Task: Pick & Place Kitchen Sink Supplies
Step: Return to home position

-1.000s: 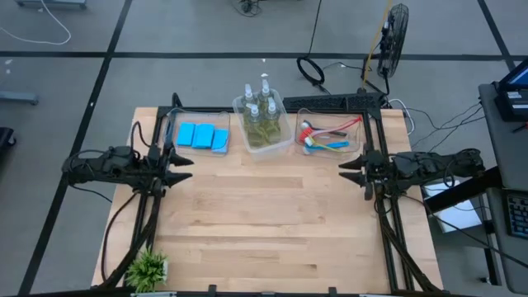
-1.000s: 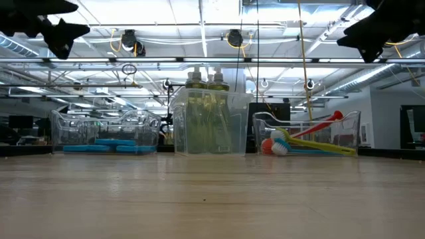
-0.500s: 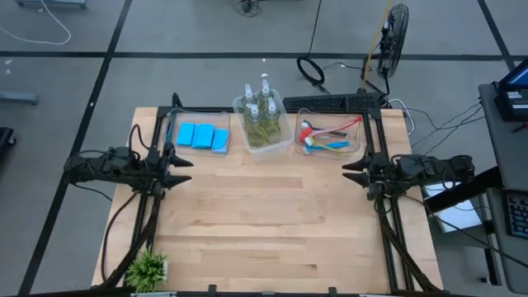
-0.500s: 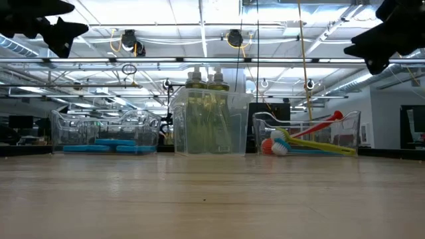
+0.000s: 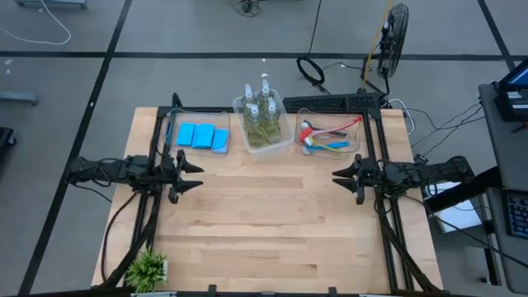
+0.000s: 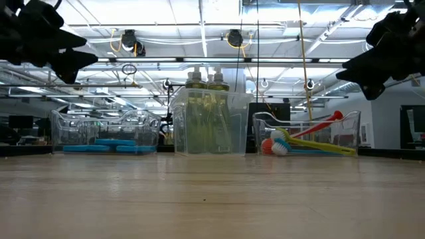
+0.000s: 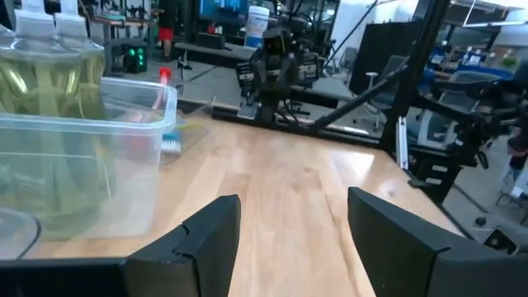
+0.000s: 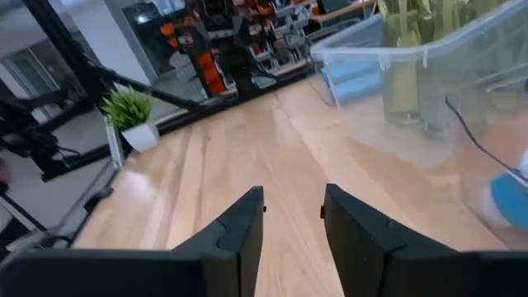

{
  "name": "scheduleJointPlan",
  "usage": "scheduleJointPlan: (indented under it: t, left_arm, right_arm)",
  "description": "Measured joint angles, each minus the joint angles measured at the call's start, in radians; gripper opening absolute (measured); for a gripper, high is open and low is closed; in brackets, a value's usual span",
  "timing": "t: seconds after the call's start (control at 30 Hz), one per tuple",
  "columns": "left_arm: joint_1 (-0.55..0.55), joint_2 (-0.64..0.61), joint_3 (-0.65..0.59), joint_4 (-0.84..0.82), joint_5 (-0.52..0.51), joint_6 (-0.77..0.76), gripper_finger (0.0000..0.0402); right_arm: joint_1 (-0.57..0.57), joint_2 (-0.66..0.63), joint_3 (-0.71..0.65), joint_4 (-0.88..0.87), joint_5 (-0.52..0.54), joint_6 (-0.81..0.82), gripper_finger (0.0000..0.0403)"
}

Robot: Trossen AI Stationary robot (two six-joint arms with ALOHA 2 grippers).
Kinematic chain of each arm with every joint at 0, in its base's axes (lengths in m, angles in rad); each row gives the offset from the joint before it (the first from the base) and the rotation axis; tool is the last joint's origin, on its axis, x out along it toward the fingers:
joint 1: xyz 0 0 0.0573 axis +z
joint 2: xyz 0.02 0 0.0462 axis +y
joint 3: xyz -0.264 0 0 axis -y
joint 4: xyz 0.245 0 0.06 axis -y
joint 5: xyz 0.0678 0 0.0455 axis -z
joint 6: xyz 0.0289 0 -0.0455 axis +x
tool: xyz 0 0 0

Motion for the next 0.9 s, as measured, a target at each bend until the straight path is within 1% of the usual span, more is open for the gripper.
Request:
scheduleJointPlan:
  t: [0.1, 0.37, 0.9]
  left_arm:
    - [0.000, 0.000, -0.019, 0.000, -0.001, 0.028, 0.0225]
    - [0.000, 0.009, -0.031, 0.011, -0.018, 0.086, 0.0225]
    - [0.000, 0.009, -0.031, 0.014, -0.019, 0.085, 0.0225]
  right_arm:
    - [0.000, 0.000, -0.020, 0.002, 0.001, 0.002, 0.0114]
    - [0.000, 0.000, -0.024, 0.029, 0.001, -0.087, 0.0114]
    - [0.000, 0.000, -0.026, 0.028, 0.001, -0.088, 0.0114]
